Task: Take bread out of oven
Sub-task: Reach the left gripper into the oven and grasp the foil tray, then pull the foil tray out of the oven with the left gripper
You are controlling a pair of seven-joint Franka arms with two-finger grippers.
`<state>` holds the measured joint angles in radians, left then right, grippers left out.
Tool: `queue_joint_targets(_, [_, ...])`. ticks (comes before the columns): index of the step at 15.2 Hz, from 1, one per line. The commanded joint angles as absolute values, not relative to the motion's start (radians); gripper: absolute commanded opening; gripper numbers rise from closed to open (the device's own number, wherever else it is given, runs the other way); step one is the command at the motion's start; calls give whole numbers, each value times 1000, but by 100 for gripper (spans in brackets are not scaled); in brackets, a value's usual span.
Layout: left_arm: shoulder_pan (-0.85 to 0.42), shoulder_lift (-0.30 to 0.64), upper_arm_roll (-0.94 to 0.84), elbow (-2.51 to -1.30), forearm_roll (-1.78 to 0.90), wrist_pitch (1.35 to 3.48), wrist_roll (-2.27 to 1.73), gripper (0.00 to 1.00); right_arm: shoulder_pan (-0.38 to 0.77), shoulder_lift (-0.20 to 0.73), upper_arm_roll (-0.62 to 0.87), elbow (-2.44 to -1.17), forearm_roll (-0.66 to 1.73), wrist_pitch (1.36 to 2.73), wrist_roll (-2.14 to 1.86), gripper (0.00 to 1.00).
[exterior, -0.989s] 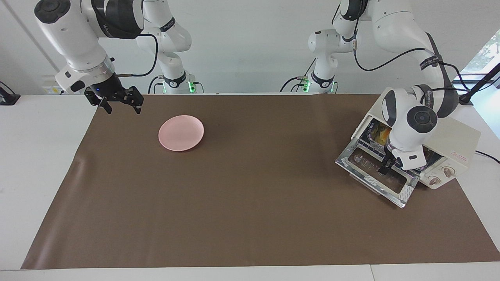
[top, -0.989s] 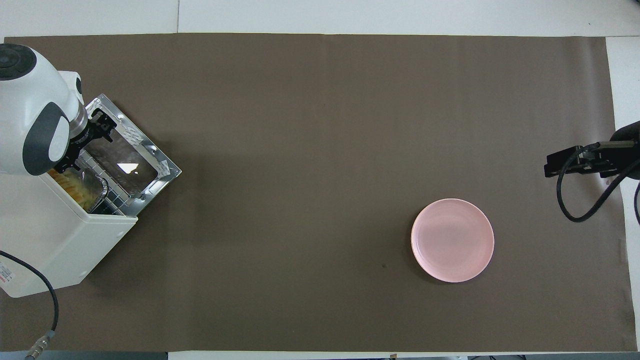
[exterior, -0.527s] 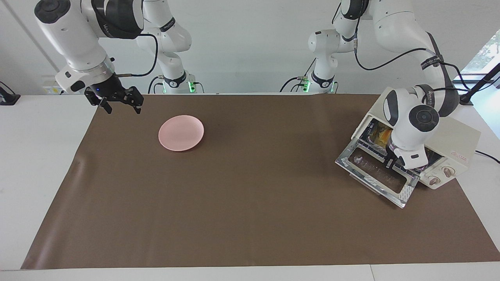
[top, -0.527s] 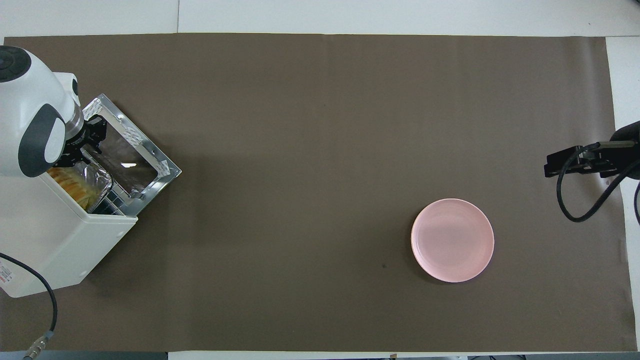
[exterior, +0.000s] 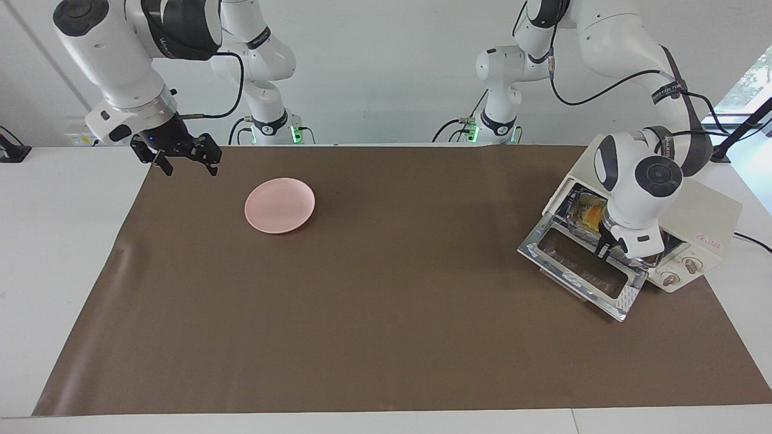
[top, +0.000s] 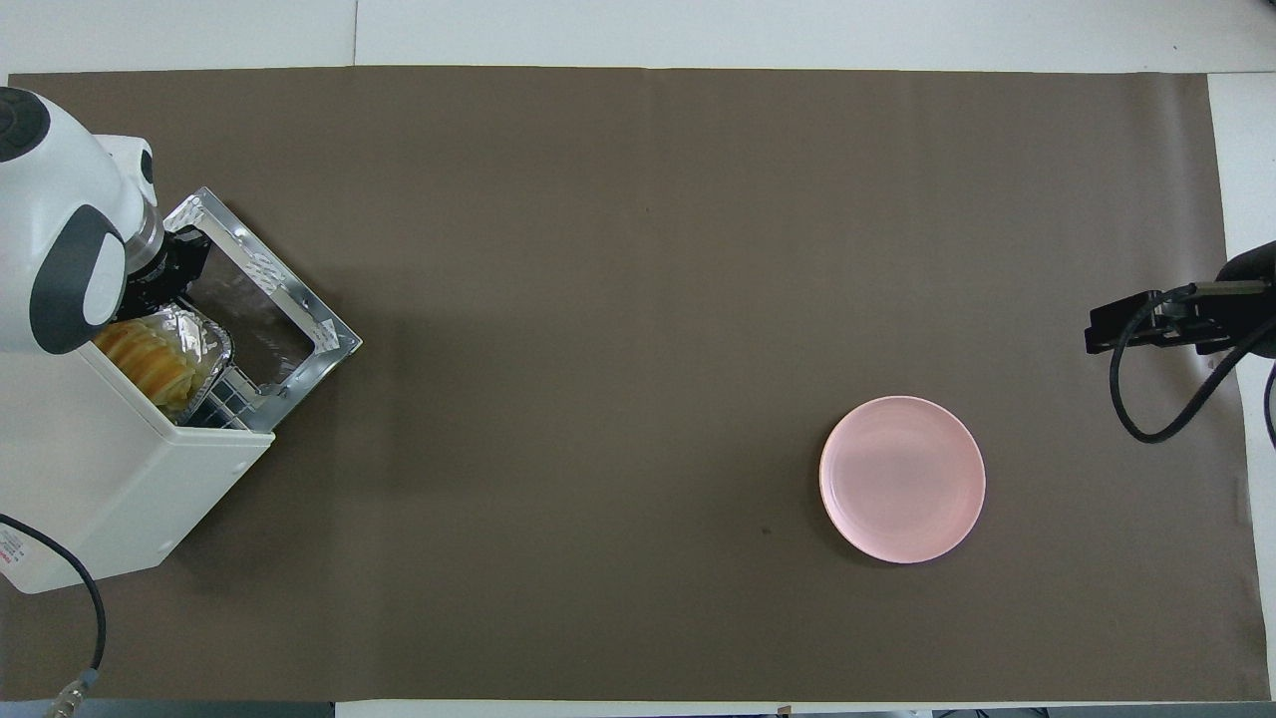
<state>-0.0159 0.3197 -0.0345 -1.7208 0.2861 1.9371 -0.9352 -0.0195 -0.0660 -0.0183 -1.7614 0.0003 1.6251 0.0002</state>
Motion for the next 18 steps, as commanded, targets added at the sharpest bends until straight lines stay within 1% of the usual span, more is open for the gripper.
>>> queue_joint_targets(1, [-107,339,-26,-1639,255,1931,-927,0,-29,-81,-9,-1772,-14,1621,-15,100])
queue_joint_targets(6, [-179,368,-32,-1523,163,1895,-916,0,-29,-81,-9,-1772,-14,1621,-15,100])
queue_joint_targets(8, [-265,380,-32,-1493,150,1890,-911,0,-29,-81,-9,-1772,-12,1621,-15,100])
queue_joint_targets(15, [-527,383,-32,-1457,135,1845,-897,0,-29,-80,-9,-1773,-14,1621,-15,100])
queue_joint_targets(18, [-590,385,-32,-1434,77,1836,-903,0,-29,-81,-9,-1772,-14,1621,-15,100])
